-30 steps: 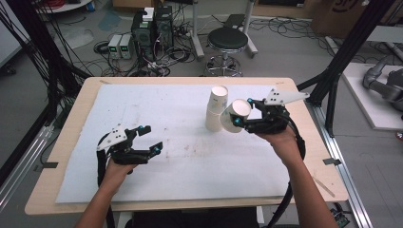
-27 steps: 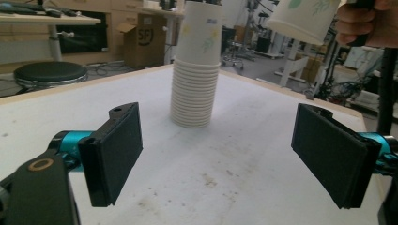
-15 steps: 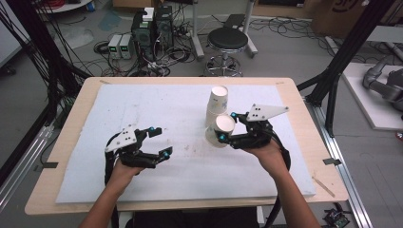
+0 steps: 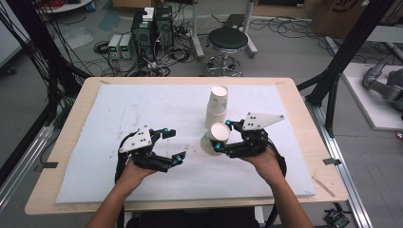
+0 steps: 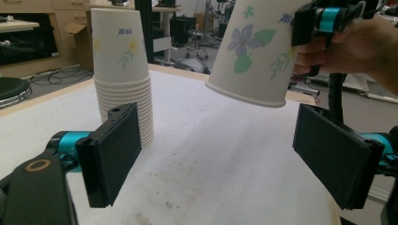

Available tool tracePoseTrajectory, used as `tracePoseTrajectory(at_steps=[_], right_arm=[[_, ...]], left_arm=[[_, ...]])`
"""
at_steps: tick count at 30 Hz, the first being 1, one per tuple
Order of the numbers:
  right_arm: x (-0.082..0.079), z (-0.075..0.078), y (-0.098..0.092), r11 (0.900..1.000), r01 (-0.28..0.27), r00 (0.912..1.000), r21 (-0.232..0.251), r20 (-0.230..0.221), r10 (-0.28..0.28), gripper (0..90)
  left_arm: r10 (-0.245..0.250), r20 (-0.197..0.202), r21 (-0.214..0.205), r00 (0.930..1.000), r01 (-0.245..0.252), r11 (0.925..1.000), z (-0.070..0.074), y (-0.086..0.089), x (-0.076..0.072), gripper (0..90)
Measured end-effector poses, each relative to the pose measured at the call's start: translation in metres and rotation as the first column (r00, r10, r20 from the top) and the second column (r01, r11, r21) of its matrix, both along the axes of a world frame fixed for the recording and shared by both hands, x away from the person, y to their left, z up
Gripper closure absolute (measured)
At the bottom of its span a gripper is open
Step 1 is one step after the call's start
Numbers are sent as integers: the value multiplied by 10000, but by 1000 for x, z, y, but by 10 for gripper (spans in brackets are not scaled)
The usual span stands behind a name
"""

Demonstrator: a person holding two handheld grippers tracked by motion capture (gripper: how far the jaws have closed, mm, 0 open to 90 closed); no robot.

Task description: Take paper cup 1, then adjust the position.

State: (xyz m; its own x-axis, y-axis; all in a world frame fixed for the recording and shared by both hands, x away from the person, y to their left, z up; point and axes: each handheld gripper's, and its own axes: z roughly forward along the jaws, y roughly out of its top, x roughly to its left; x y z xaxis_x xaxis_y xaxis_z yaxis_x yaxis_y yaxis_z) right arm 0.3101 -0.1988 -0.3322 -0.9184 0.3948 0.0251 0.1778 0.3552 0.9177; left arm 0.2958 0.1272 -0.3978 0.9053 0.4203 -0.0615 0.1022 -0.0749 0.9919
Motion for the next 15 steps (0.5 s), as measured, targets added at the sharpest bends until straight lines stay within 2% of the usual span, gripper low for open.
tracePoseTrajectory(at_steps=[4, 8, 11, 15], right_arm=[[-1, -3, -2, 9999, -95, 9999, -62, 51, 95, 358], [-3, -6, -2, 9994, -345, 9993, -91, 133, 346, 357], [-2, -6, -2, 9993, -347, 9994, -133, 83, 348, 355], [-1, -8, -1, 9992, -352, 9993, -184, 71, 354, 350]], left_arm=[[-145, 34, 97, 9999, 145, 9998, -1, -5, -1, 157], [-380, -100, 72, 9992, 381, 9992, -3, -7, -1, 157], [-586, -170, 224, 9981, 590, 9980, -4, -10, 0, 158], [-677, -200, 156, 9975, 680, 9976, -5, -12, 0, 158]])
